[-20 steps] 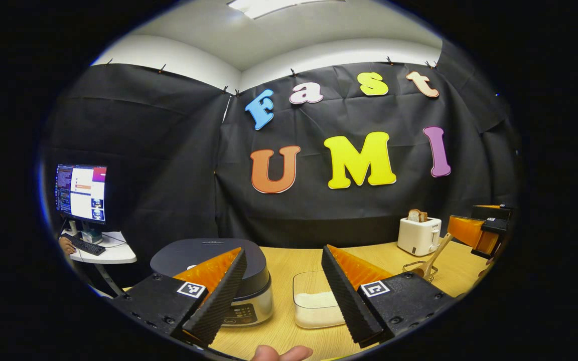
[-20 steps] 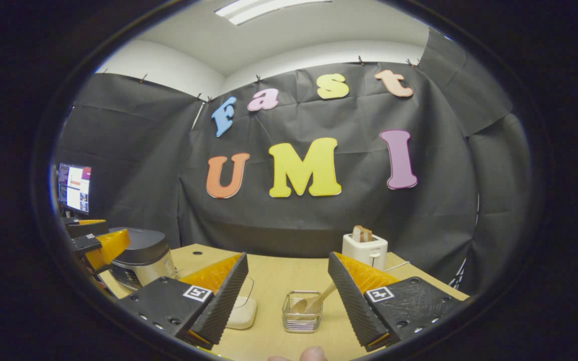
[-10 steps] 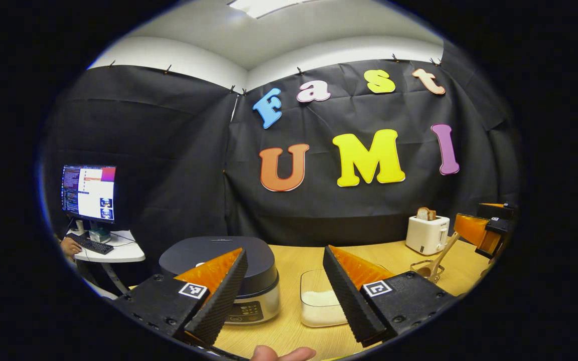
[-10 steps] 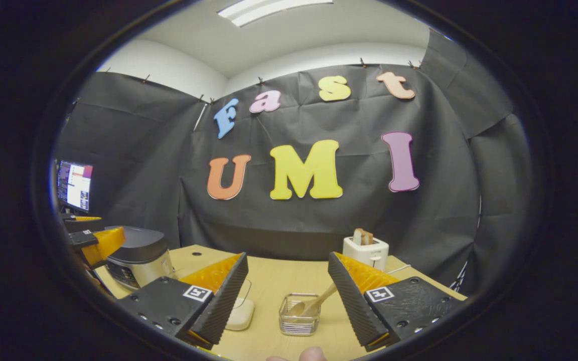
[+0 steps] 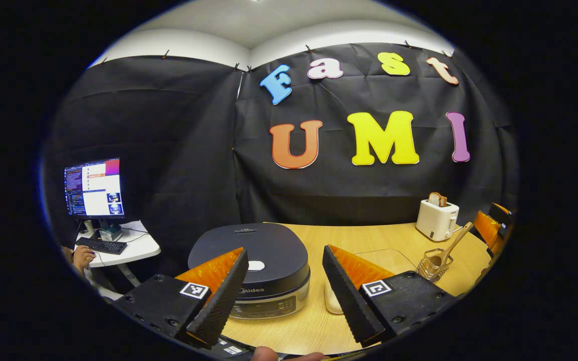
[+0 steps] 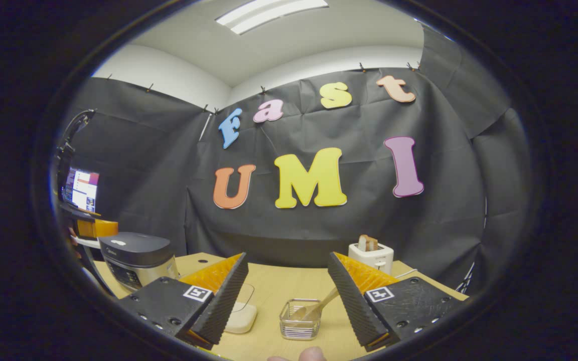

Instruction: Close the left gripper, press the button to open the rice cooker; take a wooden spoon from the chopstick holder with the right hand, scoop a spoonful of rice and pour it into the rice cooker, then put the wooden spoon back into the chopstick holder.

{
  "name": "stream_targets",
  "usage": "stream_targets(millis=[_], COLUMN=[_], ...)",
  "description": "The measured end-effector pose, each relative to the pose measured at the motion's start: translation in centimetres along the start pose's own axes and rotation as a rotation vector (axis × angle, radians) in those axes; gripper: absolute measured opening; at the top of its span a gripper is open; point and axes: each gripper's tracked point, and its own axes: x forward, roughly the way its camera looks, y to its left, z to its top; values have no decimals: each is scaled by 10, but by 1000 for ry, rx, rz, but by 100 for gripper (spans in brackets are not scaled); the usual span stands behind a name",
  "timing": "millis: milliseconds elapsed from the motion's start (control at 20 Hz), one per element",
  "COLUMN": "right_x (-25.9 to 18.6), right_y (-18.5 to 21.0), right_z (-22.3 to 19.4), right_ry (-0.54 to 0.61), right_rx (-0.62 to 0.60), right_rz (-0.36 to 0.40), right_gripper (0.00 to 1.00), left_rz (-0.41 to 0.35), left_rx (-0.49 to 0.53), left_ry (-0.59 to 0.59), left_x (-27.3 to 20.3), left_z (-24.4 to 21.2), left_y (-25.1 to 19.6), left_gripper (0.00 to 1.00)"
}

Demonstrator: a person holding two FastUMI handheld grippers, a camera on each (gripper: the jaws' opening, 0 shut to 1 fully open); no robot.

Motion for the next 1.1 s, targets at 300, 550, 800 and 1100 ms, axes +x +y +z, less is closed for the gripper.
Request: stream_targets(millis=[300,550,800,1100], right_x=[-2,-6,-6,-3], right_y=[-2,-8,-14,-19], right_z=[-12,-12,-31,-38], right_ry=[39,29,76,88], right_rx=[67,69,98,116], right_rz=[48,48,60,51], right_gripper=[94,92,95,95], left_rz=[19,4,21,29], left_rx=[-64,-132,-171,-188], left_ry=[118,337,484,570], left_x=[11,32,47,54], left_z=[9,-17,-42,-62], left_y=[45,56,65,57], left_gripper=[72,19,3,3])
